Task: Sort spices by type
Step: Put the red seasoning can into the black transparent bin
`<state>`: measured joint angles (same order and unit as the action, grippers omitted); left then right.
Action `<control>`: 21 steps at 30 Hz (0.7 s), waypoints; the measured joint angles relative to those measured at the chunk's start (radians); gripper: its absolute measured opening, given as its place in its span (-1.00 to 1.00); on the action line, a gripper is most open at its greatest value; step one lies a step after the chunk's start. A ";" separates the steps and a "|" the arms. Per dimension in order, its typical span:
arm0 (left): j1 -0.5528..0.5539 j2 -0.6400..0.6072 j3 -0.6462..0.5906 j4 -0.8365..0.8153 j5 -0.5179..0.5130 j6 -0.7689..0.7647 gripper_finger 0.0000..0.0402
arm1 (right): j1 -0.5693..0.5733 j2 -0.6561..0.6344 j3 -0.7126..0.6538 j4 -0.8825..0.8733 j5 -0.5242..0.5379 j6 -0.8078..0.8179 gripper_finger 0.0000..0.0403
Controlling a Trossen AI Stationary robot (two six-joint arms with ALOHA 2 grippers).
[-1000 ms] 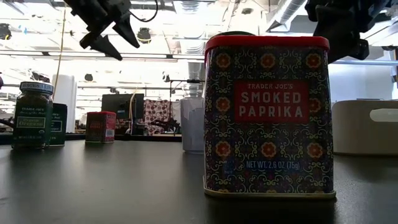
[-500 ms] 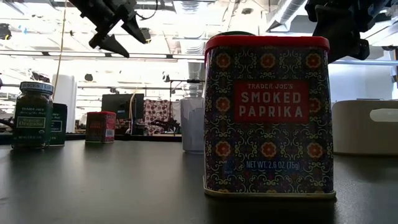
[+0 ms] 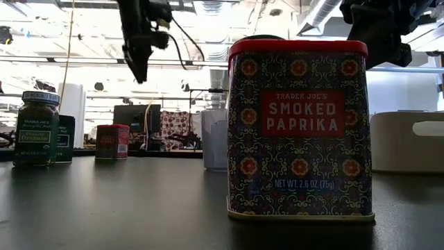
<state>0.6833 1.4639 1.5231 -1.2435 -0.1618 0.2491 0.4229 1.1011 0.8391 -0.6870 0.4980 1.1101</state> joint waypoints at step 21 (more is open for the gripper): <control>0.005 -0.107 -0.373 0.136 0.091 0.387 0.87 | 0.001 0.000 0.000 0.023 0.000 -0.003 -0.08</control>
<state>0.6882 1.3567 1.1496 -1.1074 -0.0705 0.6360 0.4236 1.1011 0.8391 -0.6643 0.4980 1.1072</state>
